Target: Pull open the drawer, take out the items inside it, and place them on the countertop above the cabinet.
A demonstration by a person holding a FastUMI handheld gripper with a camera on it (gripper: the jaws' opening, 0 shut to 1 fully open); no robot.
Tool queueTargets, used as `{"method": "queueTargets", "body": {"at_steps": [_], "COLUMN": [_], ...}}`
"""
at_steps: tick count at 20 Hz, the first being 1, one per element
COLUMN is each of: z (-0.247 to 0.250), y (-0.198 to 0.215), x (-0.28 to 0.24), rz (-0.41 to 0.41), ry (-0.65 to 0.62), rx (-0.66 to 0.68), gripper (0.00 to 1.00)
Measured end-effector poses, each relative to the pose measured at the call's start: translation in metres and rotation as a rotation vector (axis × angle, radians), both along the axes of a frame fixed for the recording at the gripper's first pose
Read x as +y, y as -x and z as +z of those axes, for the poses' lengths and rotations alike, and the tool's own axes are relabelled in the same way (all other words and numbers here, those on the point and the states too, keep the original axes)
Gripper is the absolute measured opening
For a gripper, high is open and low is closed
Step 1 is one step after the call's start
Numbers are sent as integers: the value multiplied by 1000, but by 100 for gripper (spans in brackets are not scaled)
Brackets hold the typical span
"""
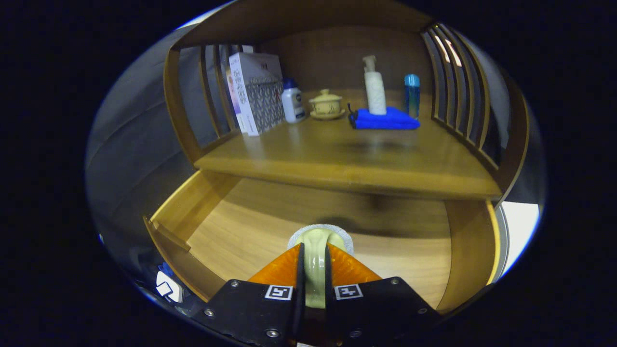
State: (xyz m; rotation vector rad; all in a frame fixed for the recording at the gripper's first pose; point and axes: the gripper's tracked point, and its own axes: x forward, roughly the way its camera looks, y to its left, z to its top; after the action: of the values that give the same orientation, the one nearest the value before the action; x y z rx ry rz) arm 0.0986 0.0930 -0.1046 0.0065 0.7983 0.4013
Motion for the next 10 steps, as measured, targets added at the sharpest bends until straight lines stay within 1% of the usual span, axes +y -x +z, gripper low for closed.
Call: {"method": "queueTargets", "body": {"at_steps": [6,8,10], "z": [66,84,98], "y": [-25,-39,-56], "x": [14,21,24], "rz": [2,-8,-35], "ry": [-73,-88,-91], "rx": [-150,-190,-221], "gripper": [17,17,17]}}
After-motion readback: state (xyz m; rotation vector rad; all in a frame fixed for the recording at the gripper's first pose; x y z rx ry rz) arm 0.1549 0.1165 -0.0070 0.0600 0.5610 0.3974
